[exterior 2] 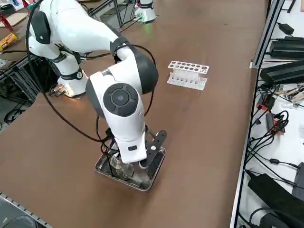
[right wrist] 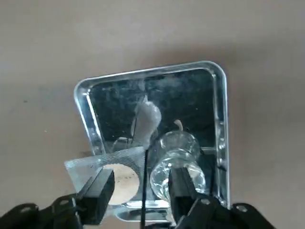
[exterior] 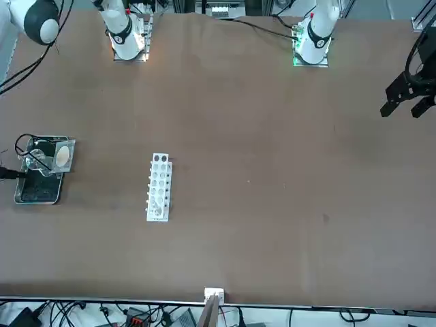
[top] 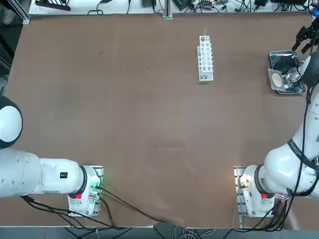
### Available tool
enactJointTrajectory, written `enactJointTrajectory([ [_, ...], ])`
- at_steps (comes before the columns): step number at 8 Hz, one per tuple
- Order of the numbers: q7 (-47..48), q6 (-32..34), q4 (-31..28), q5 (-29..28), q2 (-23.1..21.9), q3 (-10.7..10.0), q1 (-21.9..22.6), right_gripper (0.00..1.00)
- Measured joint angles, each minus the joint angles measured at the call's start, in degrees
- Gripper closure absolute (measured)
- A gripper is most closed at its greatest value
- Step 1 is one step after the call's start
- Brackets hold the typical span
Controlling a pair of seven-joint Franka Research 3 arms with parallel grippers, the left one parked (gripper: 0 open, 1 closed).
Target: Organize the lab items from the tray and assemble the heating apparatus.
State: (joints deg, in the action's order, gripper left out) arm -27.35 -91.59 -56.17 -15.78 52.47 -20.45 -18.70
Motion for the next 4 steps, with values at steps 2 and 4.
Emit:
enactJointTrajectory([
  [2,0.00,0.20,-0.42,1.08,0.52,0.00,0.00,0.29],
  [4,0.00,0.22,-1.83,1.22,0.69,0.00,-0.02,0.30],
])
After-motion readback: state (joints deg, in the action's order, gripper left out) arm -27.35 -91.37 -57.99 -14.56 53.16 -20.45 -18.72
